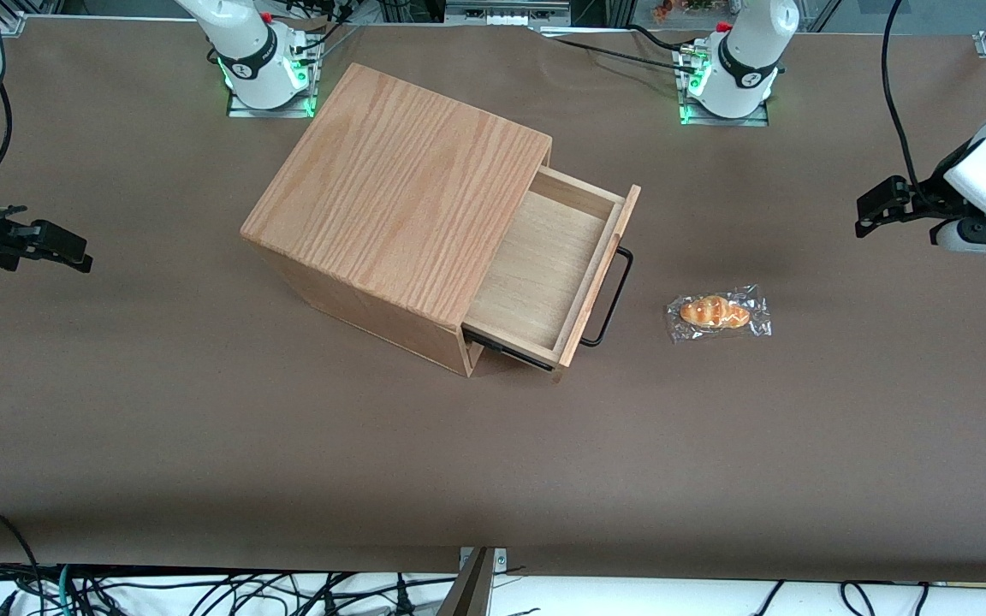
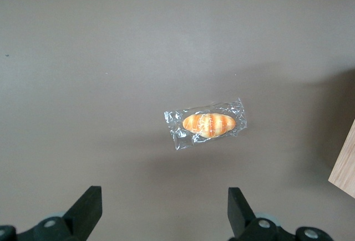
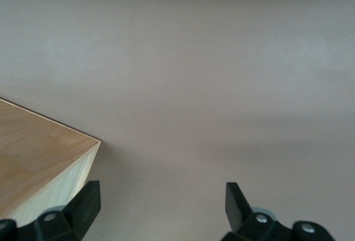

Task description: Open top drawer with left arm

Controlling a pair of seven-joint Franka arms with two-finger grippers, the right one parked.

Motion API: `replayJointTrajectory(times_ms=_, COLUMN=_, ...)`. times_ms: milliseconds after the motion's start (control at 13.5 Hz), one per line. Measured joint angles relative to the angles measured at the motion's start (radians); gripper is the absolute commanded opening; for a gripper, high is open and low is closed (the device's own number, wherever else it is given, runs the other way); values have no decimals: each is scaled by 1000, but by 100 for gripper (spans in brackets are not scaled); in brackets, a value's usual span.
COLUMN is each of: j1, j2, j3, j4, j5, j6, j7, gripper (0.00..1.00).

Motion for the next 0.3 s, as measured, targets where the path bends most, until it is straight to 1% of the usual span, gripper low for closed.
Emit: replayJointTrajectory(times_ms=297, j1=-6, j2=0, j3=-15, j4=-4, j5=0, j6=-19, j7=0, gripper=100)
